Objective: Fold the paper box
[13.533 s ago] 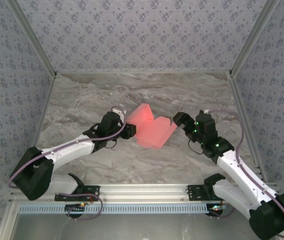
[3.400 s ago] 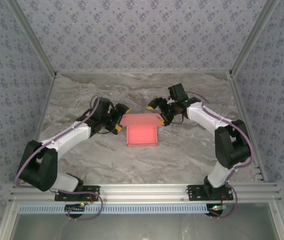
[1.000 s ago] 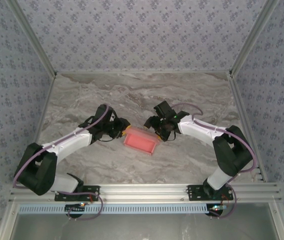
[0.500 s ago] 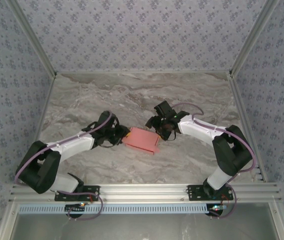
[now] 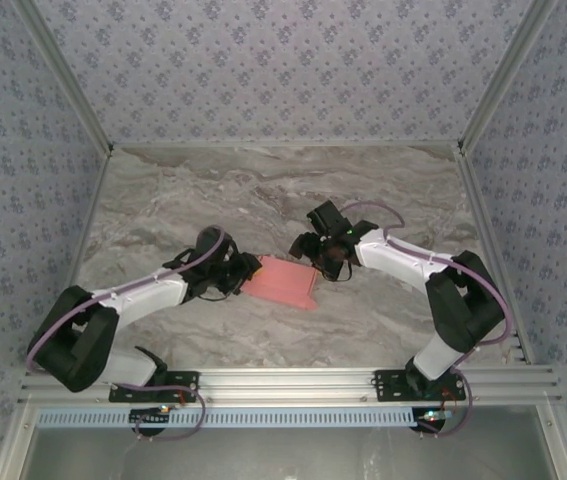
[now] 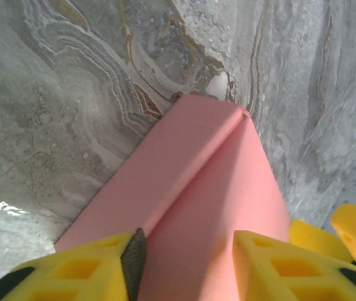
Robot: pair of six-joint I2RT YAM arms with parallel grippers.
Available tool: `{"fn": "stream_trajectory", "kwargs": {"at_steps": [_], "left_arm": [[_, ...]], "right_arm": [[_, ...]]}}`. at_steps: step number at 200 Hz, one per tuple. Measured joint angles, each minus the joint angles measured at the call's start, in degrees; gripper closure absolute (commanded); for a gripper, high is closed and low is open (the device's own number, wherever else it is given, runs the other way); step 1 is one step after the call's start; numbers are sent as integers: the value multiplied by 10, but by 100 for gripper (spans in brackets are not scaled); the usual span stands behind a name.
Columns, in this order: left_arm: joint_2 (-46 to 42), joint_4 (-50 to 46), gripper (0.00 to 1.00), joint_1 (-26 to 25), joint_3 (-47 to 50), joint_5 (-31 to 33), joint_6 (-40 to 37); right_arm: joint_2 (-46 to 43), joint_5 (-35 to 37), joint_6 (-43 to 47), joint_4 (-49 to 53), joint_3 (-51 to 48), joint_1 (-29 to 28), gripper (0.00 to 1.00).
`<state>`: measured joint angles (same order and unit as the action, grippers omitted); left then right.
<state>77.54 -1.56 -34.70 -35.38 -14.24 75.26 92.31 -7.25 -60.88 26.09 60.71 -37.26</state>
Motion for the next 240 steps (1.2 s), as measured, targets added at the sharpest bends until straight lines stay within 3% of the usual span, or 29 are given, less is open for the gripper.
{"fn": "stream_trajectory", "kwargs": {"at_steps": [39,98,139,198,240], "left_arm": [[-77,-64,31,-2,31,63,-65],[-157,-89,31,-2,92,116,-110],[-142,-76,46,-2,104,153,-155],[-59,33,59,-3,95,190,-217],[-20,68,65,-2,73,178,-254]], "right_arm": [[-51,47,98,77,17,0,17],[-74,55,156,98,4,-23,17],[-48,55,203,95,12,-40,17],[16,22,281,37,27,-42,17],[13,-10,330,-27,-11,-40,16]]}}
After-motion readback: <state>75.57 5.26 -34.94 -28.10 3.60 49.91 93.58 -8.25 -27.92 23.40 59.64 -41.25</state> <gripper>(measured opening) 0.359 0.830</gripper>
